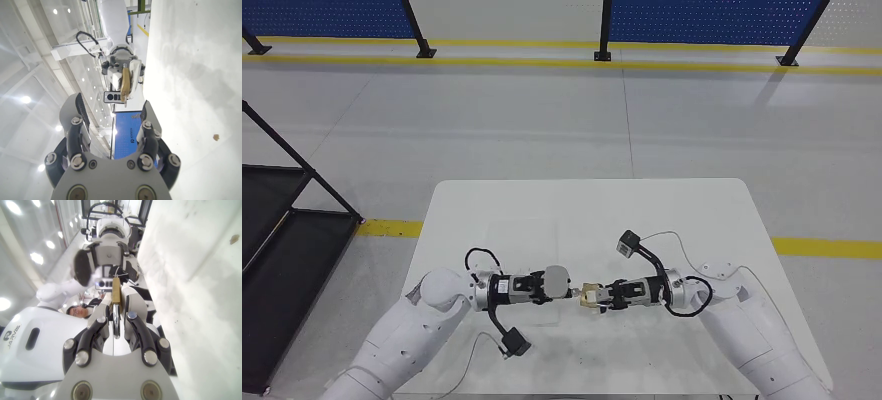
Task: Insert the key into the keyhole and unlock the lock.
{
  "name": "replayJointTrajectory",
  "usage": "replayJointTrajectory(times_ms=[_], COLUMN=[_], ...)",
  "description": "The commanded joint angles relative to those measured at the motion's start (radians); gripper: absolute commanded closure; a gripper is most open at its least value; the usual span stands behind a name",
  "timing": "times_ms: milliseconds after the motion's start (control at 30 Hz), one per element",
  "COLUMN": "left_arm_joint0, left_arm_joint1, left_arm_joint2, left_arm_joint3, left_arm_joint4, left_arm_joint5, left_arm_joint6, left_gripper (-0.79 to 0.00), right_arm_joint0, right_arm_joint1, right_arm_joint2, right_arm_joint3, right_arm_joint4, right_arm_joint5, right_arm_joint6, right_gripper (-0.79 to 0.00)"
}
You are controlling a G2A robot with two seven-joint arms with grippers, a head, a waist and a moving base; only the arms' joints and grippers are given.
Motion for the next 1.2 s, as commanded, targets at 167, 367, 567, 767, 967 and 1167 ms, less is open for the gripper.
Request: replayJointTrajectory(times_ms=[167, 367, 567, 767, 967, 1167], left_arm_joint0=[0.023, 0.023, 0.016, -0.016, -0.03, -0.084], left_arm_joint1=[0.012, 0.012, 0.013, 0.017, 0.007, -0.011], left_arm_joint2=[-0.036, -0.036, -0.045, -0.057, -0.051, -0.025], left_arm_joint3=[-0.008, -0.008, -0.007, 0.01, 0.054, 0.093], left_arm_joint4=[-0.251, -0.251, -0.395, -0.563, -0.855, -1.102], left_arm_joint5=[-0.35, -0.35, -0.525, -0.838, -1.158, -1.267], left_arm_joint6=[0.071, 0.071, 0.067, -0.047, -0.377, -0.611], left_gripper=[-0.785, -0.785, -0.785, -0.785, -0.785, -0.785], right_arm_joint0=[-0.005, -0.005, -0.005, -0.005, -0.005, -0.005], right_arm_joint1=[0.003, 0.003, 0.003, 0.003, 0.003, 0.003], right_arm_joint2=[0.007, 0.007, 0.007, 0.007, 0.007, 0.007], right_arm_joint3=[0.0, 0.0, 0.0, 0.0, 0.0, 0.0], right_arm_joint4=[-0.002, -0.002, -0.002, -0.002, -0.002, -0.002], right_arm_joint5=[0.001, 0.001, 0.001, 0.001, 0.001, 0.001], right_arm_joint6=[-0.02, -0.02, -0.02, -0.02, -0.02, -0.02], right_gripper=[0.0, 0.0, 0.0, 0.0, 0.0, 0.0])
